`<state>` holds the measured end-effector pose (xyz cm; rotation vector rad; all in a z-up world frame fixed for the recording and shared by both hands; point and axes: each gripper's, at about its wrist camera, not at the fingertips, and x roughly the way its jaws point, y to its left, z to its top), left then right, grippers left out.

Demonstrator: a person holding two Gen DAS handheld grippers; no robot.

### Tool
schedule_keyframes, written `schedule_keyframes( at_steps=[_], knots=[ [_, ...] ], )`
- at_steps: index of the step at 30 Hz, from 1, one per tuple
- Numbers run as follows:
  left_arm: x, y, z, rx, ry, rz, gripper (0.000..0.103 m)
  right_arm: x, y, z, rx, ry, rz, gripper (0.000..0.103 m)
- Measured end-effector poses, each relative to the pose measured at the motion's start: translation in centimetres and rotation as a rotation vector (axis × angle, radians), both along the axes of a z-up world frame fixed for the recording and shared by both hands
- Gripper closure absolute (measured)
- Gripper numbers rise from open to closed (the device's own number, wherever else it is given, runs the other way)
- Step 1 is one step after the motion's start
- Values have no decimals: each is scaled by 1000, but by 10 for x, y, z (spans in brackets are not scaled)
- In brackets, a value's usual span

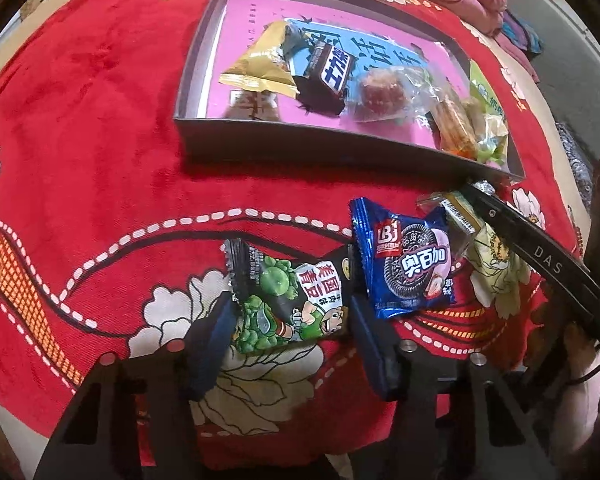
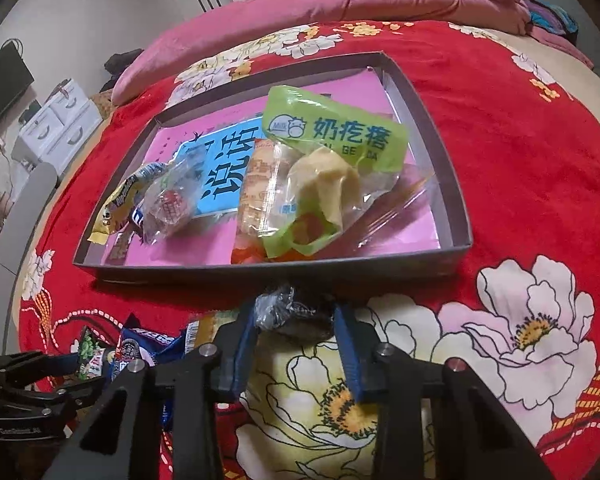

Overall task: Organize snacks
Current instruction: 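Grasp the green snack bag with the left gripper and lift it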

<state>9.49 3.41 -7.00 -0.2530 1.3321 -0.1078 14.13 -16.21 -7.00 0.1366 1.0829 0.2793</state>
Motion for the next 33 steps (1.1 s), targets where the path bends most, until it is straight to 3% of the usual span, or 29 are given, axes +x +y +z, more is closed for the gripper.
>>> schedule_keyframes(
  at_steps=[11,12,16,18,33],
  knots=[
    [10,-4,-9,-42,19,9,53,-1,-2,2,12,-4,-6,65],
    [10,-1,-8,-62,13,16,58,-1,-2,2,14,-5,-7,65],
    [4,23,-11,-204,1,82,60,-3,-7,6,35,-13,-13,65],
    [1,29,-10,-221,-9,97,60,-5,-10,8,48,-17,-17,65],
    [-8,16,41,-133,-162,77,61,-17,-22,29,125,-91,-37,65]
  ],
)
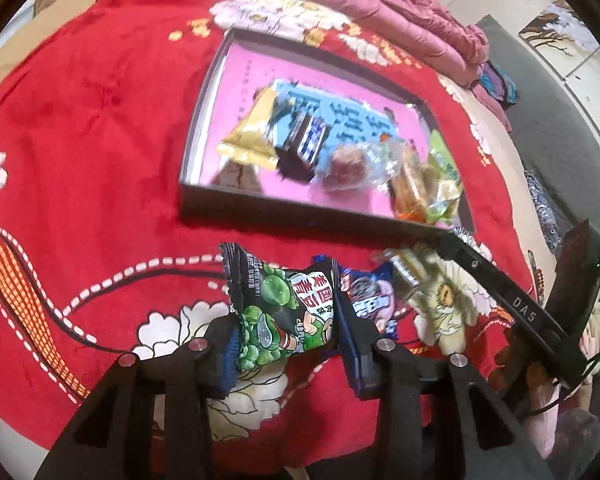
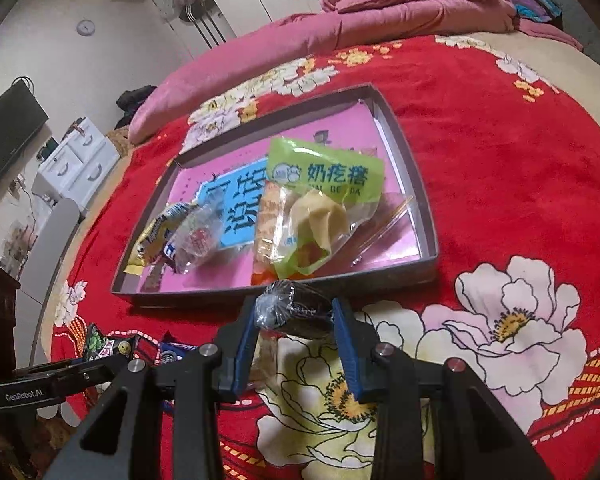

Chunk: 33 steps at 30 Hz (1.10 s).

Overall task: Organize snacks
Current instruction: 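Grasp the green snack bag with the left gripper and lift it, then carry the green snack bag over the tray with the left gripper while the right grasps the wafer pack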

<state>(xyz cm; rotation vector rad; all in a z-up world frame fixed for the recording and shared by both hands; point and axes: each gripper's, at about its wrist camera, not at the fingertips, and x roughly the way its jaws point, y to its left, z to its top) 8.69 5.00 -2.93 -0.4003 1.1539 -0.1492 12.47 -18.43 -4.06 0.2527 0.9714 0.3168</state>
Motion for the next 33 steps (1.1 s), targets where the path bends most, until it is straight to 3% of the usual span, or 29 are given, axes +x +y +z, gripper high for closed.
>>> schedule_keyframes(
  at_steps=[33],
  knots=[
    [23,-37,31,78,-169,1,61,-1,12,24,25,-144,38,65]
  ],
)
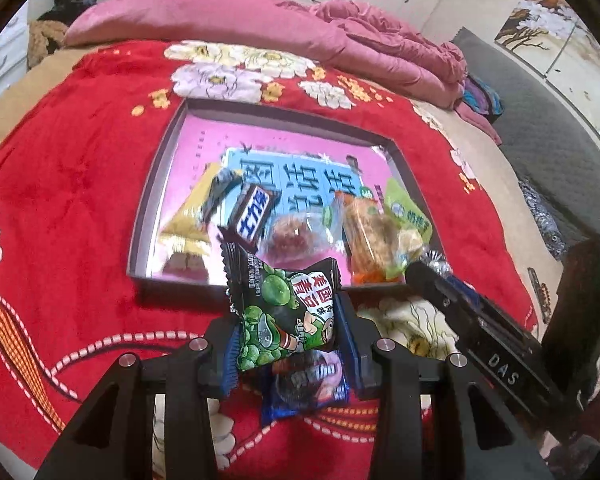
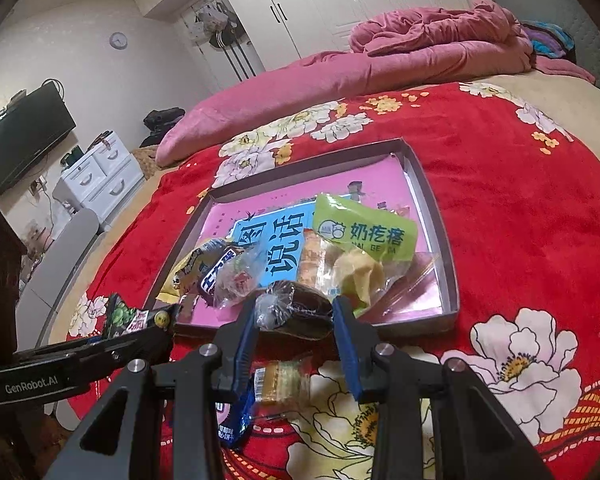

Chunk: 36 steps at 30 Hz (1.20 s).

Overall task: Organize snacks
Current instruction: 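Carry the green snack bag over the tray with the left gripper while the right grasps the wafer pack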

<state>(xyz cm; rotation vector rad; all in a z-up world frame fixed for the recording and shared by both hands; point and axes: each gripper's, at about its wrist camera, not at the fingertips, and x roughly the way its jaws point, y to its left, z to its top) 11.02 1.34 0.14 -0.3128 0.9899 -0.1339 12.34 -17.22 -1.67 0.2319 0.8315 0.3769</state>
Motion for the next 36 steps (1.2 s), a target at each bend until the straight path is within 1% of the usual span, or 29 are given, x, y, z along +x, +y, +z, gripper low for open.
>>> schedule_keyframes(
  at_steps=[2,8,13,17,22,29,36],
  knots=[
    [4,1,2,-7,-12,7,61,2,1,0,1,1,0,65],
    [15,3,3,8,-37,33,61,4,0,-2,2,1,-1,65],
    [21,10,-1,25,-54,59,61,7,2,-3,1,1,0,65],
    [26,11,-6,43,-79,57,61,8,4,-3,5,-1,-1,65],
    [29,12,-14,66,-91,62,61,10,7,-4,5,-2,9,65],
    [35,12,-23,78,-79,61,61,12,20,-5,-18,-11,32,65],
    [39,16,-31,73,-69,68,61,16,26,-7,-28,-11,33,65]
  ],
)
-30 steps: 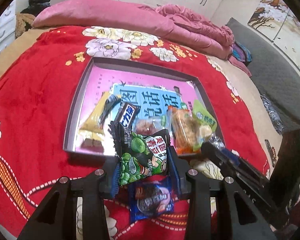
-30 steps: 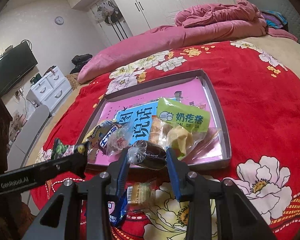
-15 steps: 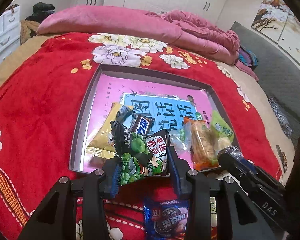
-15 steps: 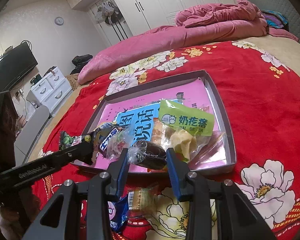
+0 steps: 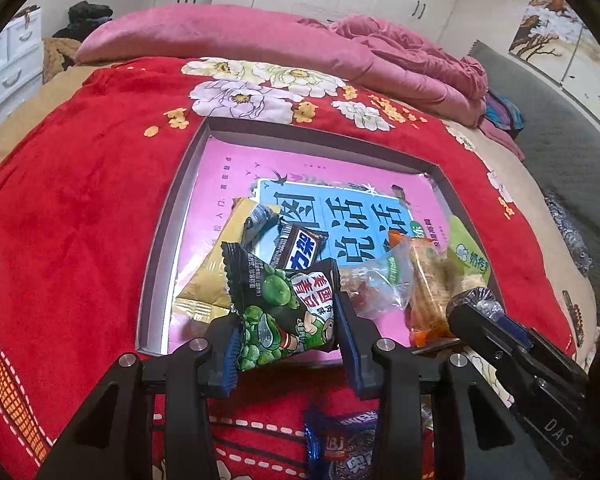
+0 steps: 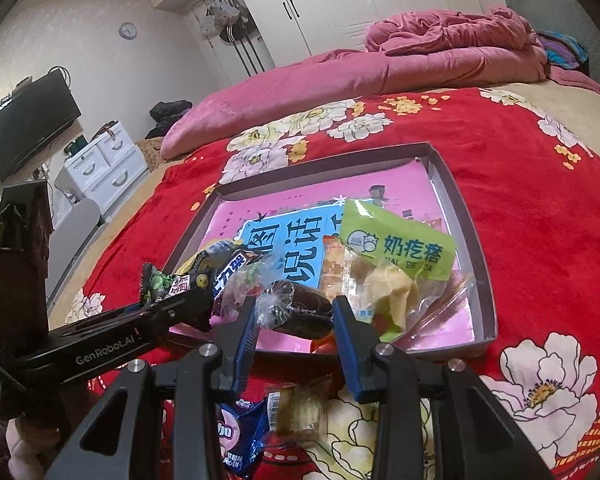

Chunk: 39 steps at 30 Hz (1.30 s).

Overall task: Organize snacks
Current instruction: 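Carry the green snack bag over the tray with the left gripper while the right grasps the wafer pack, then lower the green snack bag into the tray and open the left gripper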

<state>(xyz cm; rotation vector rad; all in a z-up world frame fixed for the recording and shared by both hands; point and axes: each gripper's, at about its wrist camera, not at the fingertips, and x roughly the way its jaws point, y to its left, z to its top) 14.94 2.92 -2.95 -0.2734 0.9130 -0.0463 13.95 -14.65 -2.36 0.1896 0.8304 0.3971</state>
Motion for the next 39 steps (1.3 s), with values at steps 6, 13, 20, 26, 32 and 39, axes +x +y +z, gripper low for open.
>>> schedule_keyframes(
  at_steps=[6,13,20,26,32,39],
  knots=[
    [3,4,-5,-8,11,12,61,4,5,-2,-4,5,0,65],
    [6,8,-12,-10,28,24,61,6,12,-5,-15,9,15,65],
    [5,6,-15,2,33,19,61,10,19,-10,-25,27,34,65],
    [5,6,-15,3,34,17,61,10,24,-16,-47,48,47,65],
    [5,5,-16,7,34,14,61,10,27,-20,-68,56,55,65],
    [5,2,-15,23,35,5,61,9,30,-21,-92,53,63,65]
  ],
)
